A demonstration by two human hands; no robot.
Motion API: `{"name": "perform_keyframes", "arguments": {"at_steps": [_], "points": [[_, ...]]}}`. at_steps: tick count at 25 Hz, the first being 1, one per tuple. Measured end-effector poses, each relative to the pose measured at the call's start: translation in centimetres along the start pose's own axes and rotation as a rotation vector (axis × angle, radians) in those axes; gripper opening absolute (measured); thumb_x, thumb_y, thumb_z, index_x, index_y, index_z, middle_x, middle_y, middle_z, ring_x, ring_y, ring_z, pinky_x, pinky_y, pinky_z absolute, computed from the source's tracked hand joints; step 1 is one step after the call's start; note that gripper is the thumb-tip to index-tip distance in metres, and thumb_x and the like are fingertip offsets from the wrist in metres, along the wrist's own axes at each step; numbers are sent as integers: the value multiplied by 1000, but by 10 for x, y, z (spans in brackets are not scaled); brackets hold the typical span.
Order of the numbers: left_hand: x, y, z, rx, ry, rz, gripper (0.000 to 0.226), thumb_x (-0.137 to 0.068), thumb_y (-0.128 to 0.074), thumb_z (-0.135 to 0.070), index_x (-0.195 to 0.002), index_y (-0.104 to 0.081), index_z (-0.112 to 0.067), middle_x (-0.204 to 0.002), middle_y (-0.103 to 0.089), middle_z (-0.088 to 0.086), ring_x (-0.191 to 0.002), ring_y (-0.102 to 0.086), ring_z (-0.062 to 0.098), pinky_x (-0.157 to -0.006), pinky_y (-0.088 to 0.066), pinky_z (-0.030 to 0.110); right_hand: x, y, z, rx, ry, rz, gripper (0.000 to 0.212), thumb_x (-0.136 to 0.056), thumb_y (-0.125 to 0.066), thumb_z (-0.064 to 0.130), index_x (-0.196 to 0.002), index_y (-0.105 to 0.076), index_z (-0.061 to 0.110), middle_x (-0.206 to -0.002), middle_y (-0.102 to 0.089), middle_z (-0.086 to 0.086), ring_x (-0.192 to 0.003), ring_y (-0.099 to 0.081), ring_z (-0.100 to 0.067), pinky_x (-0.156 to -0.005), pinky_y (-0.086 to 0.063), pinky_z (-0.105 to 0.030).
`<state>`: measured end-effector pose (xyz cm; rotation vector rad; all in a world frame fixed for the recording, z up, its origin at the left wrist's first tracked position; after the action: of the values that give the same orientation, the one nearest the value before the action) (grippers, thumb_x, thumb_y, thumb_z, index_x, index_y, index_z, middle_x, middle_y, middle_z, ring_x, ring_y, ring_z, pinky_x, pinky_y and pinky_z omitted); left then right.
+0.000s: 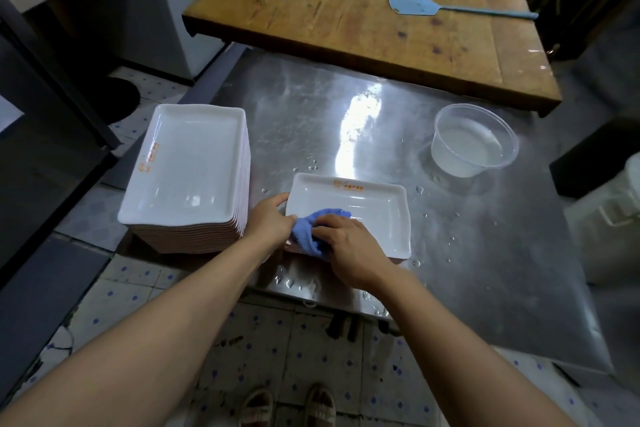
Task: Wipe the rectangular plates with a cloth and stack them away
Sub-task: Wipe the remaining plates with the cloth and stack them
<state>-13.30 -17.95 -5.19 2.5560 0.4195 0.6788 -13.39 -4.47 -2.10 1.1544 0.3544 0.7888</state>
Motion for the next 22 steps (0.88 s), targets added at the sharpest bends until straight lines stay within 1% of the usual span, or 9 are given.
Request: {"name": "perform_keyframes", "arguments": {"at_steps": [2, 4, 5, 8, 11, 14, 17, 19, 22], "points": [[1, 1, -5, -109, -40, -42, 45, -81, -59, -4, -123, -60, -20, -104, -67, 14, -85, -55, 22, -60, -29, 12, 11, 3, -10, 14, -41, -23, 28, -83, -55, 9, -109, -65, 13, -124, -58, -6, -110, -52, -27, -87, -33, -31], [1, 1, -7, -141, -57, -55, 45, -80, -57, -3, -122, -61, -20, -103, -67, 13, -84, -52, 21, -59, -29, 13, 23, 8, -26, 33, -134, -62, 25, -79, -54, 8, -101, -67, 13, -119, -61, -3, -106, -55, -27, -83, -30, -29], [1, 1, -7, -152, -65, -59, 45, -80, -56, -2, -122, -61, -20, -99, -66, 11, -81, -50, 19, -59, -29, 14, 30, 11, -36, 69, -192, -86, 24, -79, -54, 10, -98, -67, 14, -117, -62, -2, -106, -55, -26, -84, -30, -29], [2, 0, -9, -164, -116, -66, 47, -79, -54, 3, -120, -62, -17, -87, -58, 3, -79, -49, 19, -58, -29, 16, 45, 20, -62, 223, -326, -98, 23, -81, -51, 15, -99, -66, 15, -114, -61, -1, -103, -56, -23, -90, -31, -30], [-1, 0, -10, -207, -152, -82, 45, -77, -53, 5, -115, -65, -15, -90, -64, 9, -85, -55, 27, -64, -32, 21, 34, 31, -81, 279, -414, -79, 25, -86, -49, 9, -108, -60, 9, -118, -58, -7, -101, -56, -28, -84, -40, -32], [-1, -2, -12, -246, -175, -100, 45, -75, -53, 6, -113, -66, -14, -98, -67, 13, -92, -57, 32, -69, -37, 24, 9, 42, -90, 308, -397, -62, 29, -91, -47, 10, -119, -53, 8, -125, -52, -10, -105, -55, -29, -77, -45, -35], [-2, -2, -13, -270, -187, -102, 47, -74, -51, 7, -115, -64, -11, -105, -67, 14, -97, -57, 34, -82, -45, 30, -3, 36, -86, 336, -338, -54, 35, -92, -45, 17, -127, -49, 13, -129, -44, -10, -112, -47, -27, -74, -42, -34], [-2, -3, -15, -294, -204, -103, 48, -73, -49, 8, -116, -63, -9, -109, -64, 17, -102, -54, 36, -87, -45, 36, -1, 27, -80, 321, -291, -32, 41, -93, -46, 20, -133, -44, 18, -134, -39, -8, -119, -41, -26, -78, -41, -34], [1, -4, -17, -331, -201, -125, 49, -72, -46, 8, -116, -62, -8, -117, -57, 18, -110, -48, 36, -90, -43, 36, 11, 28, -80, 349, -318, -41, 39, -93, -46, 21, -131, -46, 18, -132, -43, -7, -119, -42, -27, -90, -36, -35]]}}
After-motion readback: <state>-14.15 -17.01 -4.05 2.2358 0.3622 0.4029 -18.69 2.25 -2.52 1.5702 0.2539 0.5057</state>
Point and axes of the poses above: each hand's wrist, its own x-axis away from the middle knuckle, its own y-axis out of the back of the hand, z = x × y, the point moved 7 cm from there along -x, towards the middle knuckle
